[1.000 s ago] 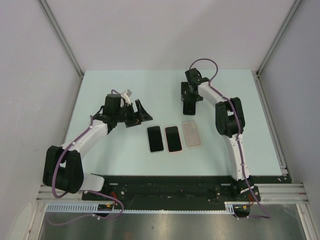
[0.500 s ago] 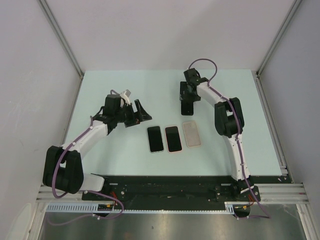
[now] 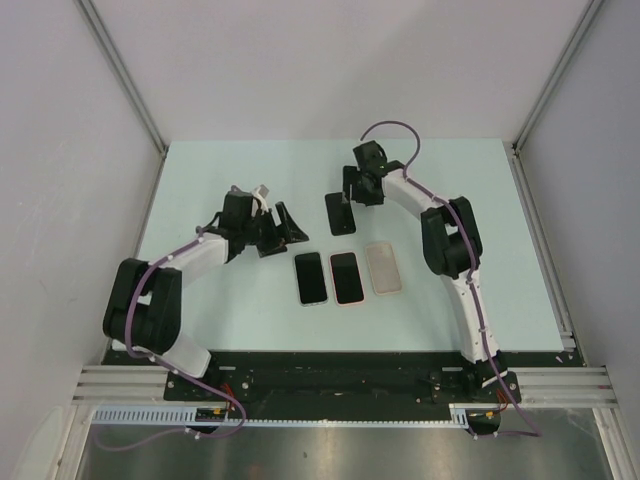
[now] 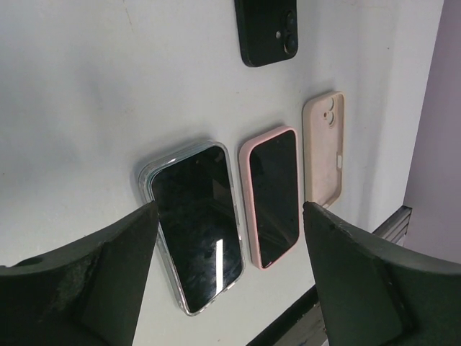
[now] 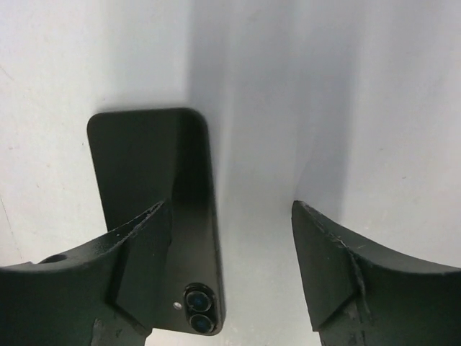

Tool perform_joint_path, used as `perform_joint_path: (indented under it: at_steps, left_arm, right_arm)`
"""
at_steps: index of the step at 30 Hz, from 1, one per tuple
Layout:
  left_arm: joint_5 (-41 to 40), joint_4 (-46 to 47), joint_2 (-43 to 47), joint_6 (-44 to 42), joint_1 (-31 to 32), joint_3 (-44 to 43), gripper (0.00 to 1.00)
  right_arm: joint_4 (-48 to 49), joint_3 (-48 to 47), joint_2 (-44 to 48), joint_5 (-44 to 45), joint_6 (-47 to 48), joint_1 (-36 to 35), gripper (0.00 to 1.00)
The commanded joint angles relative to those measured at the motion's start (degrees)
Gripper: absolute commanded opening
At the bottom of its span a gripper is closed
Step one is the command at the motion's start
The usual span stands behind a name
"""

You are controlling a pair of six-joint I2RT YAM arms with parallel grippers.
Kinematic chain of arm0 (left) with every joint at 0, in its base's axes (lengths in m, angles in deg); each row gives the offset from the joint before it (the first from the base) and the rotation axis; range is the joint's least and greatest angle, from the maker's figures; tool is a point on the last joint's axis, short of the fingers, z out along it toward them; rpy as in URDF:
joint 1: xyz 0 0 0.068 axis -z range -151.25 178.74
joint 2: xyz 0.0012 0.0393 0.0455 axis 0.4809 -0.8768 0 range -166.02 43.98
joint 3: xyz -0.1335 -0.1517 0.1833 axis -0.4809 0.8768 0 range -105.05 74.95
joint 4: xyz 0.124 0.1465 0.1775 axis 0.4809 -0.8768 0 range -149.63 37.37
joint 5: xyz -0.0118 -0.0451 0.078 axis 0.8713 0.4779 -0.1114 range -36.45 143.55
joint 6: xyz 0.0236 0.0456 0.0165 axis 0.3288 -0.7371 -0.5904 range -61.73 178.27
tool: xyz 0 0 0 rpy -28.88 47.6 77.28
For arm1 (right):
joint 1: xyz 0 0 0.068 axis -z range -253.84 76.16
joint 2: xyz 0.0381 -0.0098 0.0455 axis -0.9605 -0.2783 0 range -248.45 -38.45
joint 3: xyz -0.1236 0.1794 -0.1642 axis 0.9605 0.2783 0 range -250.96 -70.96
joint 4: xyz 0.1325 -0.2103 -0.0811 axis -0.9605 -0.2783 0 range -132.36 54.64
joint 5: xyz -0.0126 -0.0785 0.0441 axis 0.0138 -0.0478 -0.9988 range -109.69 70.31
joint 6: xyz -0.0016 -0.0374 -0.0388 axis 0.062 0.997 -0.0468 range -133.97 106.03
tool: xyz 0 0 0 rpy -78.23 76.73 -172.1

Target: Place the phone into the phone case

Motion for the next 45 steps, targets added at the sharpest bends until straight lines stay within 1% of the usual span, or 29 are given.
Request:
perform_joint_path:
  at_steps: [1, 4, 6, 7, 10, 16, 27, 30, 36, 37, 40, 43, 45]
  left_arm:
    - [0.09, 2.15, 4.14, 0.54, 0.55, -0.38, 0.86]
    - [-1.49, 0.83, 6.60, 0.10, 0.55, 0.58, 0.86]
    - [-2.72, 0.47, 8.19, 0.01, 0.55, 1.37, 0.86]
    - [-3.34, -0.49, 9.76, -0.07, 0.55, 1.55, 0.86]
    - [-4.57, -2.51, 12.23, -1.04, 0.55, 1.46, 0.87]
    - [-5.19, -5.24, 14.70, -2.01, 0.55, 0.67, 0.89]
    - [-4.84, -5.51, 15.84, -1.75, 0.55, 1.55, 0.89]
    - [-4.75, -5.51, 15.67, -1.66, 0.55, 1.90, 0.89]
    - [-5.10, -5.07, 15.49, -1.39, 0.55, 2.17, 0.89]
    - [-5.19, -5.07, 15.40, -1.39, 0.55, 2.17, 0.89]
    - [-5.80, -5.15, 14.35, -1.31, 0.55, 2.08, 0.89]
    - [-6.50, -5.33, 13.47, -0.61, 0.47, 2.43, 0.88]
    - [-6.95, -4.89, 13.21, -0.25, 0.47, 3.04, 0.88]
  right_arm:
    - [-2.94, -0.88, 1.83, 4.51, 3.51, -2.23, 0.73]
    - [-2.24, -1.23, 2.53, 4.51, 3.59, -3.02, 0.73]
    - [-2.24, -2.19, 2.28, 5.21, 3.86, -3.98, 0.77]
    - [-2.32, -2.64, 1.92, 5.56, 4.03, -4.42, 0.82]
    - [-2.94, -4.48, 0.61, 6.62, 4.47, -5.57, 0.85]
    - [-4.52, -7.47, -2.03, 7.68, 5.00, -7.06, 0.88]
    - [-5.23, -9.67, -5.28, 10.22, 6.32, -8.38, 0.89]
    - [-5.66, -9.85, -6.51, 10.84, 7.11, -8.47, 0.86]
    - [-7.25, -9.67, -7.48, 11.54, 7.81, -9.17, 0.72]
    - [-7.25, -9.58, -7.66, 11.54, 7.64, -9.26, 0.68]
    - [-7.34, -9.58, -7.66, 10.93, 7.02, -9.35, 0.60]
    - [-6.90, -9.58, -7.48, 9.26, 5.88, -9.78, 0.57]
    - [-6.28, -9.67, -7.22, 7.42, 4.66, -10.14, 0.56]
